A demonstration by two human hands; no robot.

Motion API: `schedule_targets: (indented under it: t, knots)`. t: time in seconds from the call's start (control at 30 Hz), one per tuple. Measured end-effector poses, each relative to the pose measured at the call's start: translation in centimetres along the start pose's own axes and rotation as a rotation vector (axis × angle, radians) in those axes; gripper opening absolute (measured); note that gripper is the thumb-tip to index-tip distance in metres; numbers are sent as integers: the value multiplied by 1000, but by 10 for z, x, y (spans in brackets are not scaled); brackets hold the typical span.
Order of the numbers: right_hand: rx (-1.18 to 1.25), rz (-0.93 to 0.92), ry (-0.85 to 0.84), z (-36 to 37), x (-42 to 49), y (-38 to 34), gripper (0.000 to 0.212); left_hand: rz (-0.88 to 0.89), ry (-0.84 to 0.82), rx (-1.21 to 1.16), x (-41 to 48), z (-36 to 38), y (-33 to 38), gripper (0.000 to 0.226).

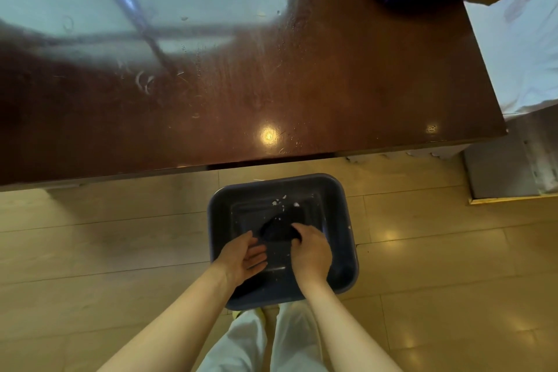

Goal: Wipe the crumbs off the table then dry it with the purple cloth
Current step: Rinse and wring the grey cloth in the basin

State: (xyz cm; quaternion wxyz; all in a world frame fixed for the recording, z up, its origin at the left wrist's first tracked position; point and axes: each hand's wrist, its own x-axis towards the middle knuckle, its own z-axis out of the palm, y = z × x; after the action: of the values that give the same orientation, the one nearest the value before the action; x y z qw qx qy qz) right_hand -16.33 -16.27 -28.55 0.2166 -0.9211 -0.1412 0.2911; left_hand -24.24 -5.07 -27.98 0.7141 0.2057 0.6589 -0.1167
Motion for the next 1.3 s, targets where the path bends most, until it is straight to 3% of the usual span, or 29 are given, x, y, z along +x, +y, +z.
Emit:
schedule_targets:
  t: [0.33, 0.43, 0.7, 0.8, 0.87, 0.97, 1.23, 1.3]
  knots:
    - [119, -9, -23, -7, 11, -4, 31, -69, -40, -34, 1, 6, -4, 37]
    - [73, -68, -170, -5, 11, -2, 35, -55, -55, -90, 1, 9, -2, 30]
    - [38, -197, -305, -21, 10, 9, 36, 0, 49, -126, 4, 11, 9, 3]
    - [-55, -278, -110, -33, 14, 11, 33, 121, 52, -90, 4, 16, 17, 2]
    - [-62, -306, 1, -37, 12, 14, 35, 202, 64, 54, 0, 19, 17, 5]
    - [-104, -233, -134, -34, 11, 18, 34, 136, 97, 149, -4, 19, 12, 5]
    - [-34, -252, 34, -30, 12, 22, 31, 196, 54, 119, -5, 25, 17, 7]
    - [-50, -246, -13, -27, 12, 26, 34, 167, 72, 193, -3, 21, 10, 7]
